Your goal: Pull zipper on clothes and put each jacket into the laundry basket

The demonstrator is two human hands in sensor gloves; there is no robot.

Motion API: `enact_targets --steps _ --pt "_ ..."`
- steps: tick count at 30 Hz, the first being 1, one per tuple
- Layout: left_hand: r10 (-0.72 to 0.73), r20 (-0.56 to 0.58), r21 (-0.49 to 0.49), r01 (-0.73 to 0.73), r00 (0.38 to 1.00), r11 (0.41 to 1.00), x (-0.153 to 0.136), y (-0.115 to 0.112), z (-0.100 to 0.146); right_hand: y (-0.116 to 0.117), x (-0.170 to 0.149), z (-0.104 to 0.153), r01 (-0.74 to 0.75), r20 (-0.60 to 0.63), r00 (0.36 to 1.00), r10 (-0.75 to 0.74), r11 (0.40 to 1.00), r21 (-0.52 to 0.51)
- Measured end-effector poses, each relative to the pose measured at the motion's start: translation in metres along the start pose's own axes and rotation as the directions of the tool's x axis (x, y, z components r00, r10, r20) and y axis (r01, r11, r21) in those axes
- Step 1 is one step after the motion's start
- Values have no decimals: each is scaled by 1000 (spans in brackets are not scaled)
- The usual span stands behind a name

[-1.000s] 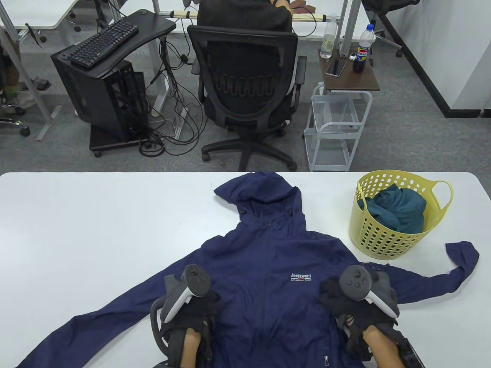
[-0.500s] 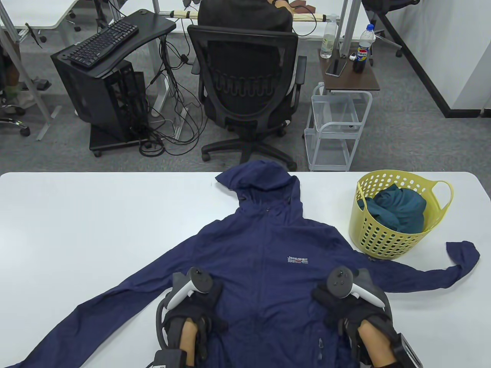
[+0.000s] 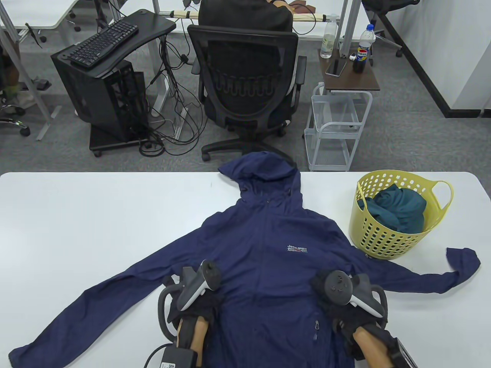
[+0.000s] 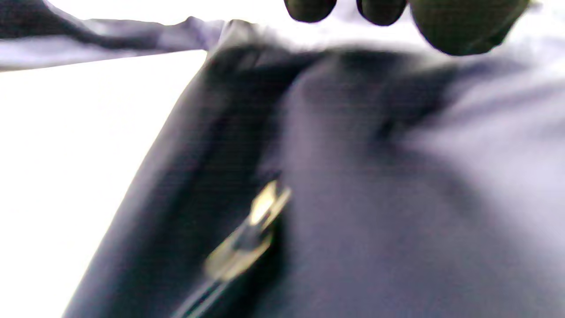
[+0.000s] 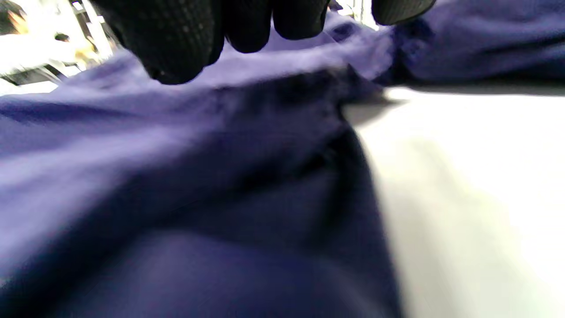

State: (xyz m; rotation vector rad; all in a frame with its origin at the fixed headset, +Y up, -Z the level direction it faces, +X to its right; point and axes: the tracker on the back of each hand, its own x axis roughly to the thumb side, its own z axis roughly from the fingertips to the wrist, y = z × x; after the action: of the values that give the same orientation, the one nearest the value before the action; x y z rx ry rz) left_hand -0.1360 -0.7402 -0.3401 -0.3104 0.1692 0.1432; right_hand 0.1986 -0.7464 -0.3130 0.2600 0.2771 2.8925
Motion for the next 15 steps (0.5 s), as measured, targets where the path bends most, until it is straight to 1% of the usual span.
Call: enact_targets --steps 1,2,3,5,7,9,12,14,15 --pt "17 5 29 -17 1000 999 9 7 2 0 5 2 9 17 1000 -9 1000 -12" --pt "7 21 72 -9 1000 997 23 15 1 1 12 4 13 43 999 -13 1000 -11" --pt "-15 28 89 13 999 996 33 20 -1 4 16 4 14 62 998 -14 1000 1" --pt "-81 43 103 76 996 992 56 31 -9 10 21 4 6 83 997 -8 1000 23" --pt "-126 49 128 119 991 985 81 42 -24 17 24 3 -19 92 996 14 998 54" --pt "-159 43 152 151 986 977 101 50 -41 19 24 3 -32 101 995 24 997 71" --pt "-223 19 170 217 975 961 131 59 -75 19 21 3 -12 102 995 4 997 73" --pt "-254 -5 171 251 967 953 145 61 -98 16 19 3 3 105 994 -13 996 91" --pt "-254 -8 167 252 967 953 154 60 -116 14 16 4 12 102 995 -20 996 84"
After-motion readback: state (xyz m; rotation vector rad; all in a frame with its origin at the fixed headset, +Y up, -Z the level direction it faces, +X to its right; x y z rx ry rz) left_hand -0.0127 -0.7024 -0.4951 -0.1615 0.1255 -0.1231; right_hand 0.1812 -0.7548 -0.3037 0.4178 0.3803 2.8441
